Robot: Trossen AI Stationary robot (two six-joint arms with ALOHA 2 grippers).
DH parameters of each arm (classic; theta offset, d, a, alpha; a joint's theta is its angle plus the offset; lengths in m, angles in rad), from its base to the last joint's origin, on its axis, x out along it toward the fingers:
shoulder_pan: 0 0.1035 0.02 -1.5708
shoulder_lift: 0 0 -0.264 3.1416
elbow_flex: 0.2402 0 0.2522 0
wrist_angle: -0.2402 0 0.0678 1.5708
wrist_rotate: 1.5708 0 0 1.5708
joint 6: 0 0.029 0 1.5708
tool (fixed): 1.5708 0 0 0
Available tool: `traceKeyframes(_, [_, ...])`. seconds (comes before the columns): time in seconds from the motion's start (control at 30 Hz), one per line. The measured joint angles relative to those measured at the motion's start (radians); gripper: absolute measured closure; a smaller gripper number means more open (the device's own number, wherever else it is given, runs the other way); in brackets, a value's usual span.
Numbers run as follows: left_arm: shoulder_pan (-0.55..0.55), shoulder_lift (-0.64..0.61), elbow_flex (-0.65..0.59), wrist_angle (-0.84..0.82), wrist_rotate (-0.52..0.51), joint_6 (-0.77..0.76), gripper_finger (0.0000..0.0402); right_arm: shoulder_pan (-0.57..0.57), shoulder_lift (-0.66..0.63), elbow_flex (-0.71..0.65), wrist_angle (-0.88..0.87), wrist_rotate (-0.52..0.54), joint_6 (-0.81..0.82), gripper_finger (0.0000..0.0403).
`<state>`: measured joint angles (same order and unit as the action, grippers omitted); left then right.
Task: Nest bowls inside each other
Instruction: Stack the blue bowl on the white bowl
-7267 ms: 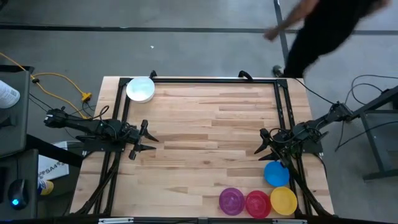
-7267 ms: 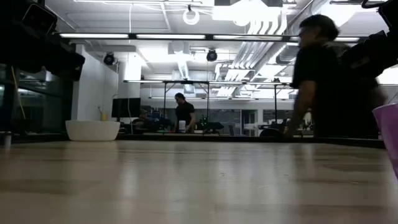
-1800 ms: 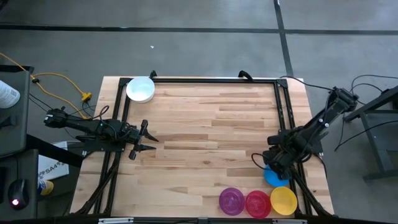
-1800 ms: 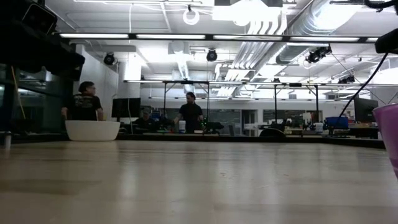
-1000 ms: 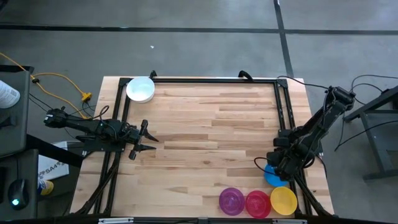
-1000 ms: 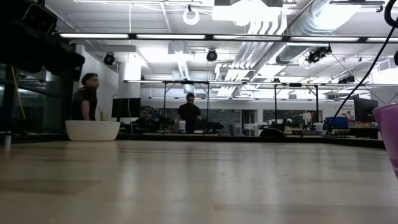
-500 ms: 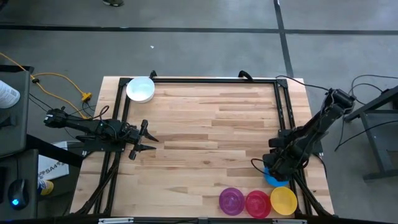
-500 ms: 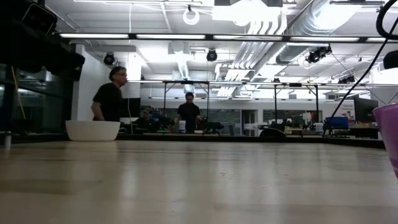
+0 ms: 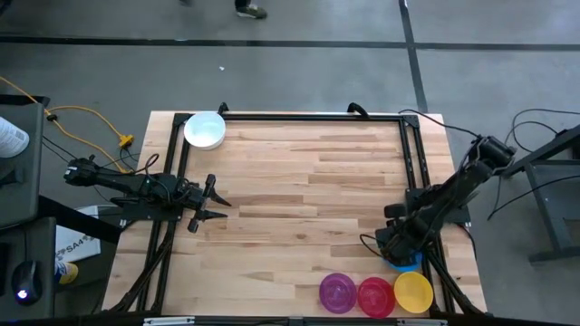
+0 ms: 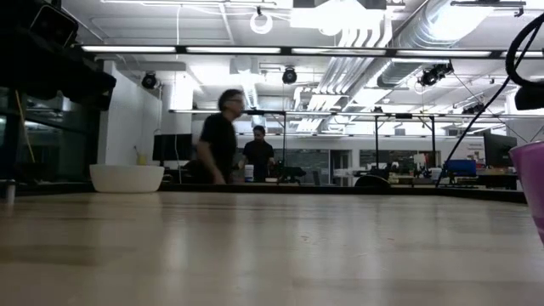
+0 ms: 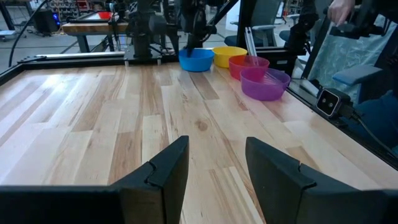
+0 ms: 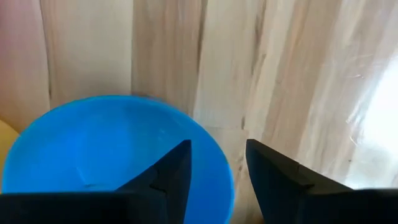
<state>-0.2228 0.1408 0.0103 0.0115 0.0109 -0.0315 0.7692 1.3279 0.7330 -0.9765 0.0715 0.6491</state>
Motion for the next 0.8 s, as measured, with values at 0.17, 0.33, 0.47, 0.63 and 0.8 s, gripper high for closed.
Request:
traceKeyframes(0.17, [0.000, 0.000, 0.000, 0.000, 0.000, 0.000, 0.0242, 0.000, 0.025, 0.000, 0.018, -0.003, 0.000, 0.0256])
traceKeyframes(0.33, [0.000, 0.000, 0.000, 0.000, 0.000, 0.000, 0.0242, 0.000, 0.031, 0.000, 0.024, -0.003, 0.000, 0.0256])
traceKeyframes(0.47, [0.000, 0.000, 0.000, 0.000, 0.000, 0.000, 0.0242, 0.000, 0.031, 0.000, 0.024, -0.004, 0.000, 0.0256])
traceKeyframes(0.63, [0.000, 0.000, 0.000, 0.000, 0.000, 0.000, 0.0242, 0.000, 0.031, 0.000, 0.023, -0.003, 0.000, 0.0256])
traceKeyframes(0.8, [0.000, 0.000, 0.000, 0.000, 0.000, 0.000, 0.0242, 0.000, 0.031, 0.000, 0.015, -0.003, 0.001, 0.0256])
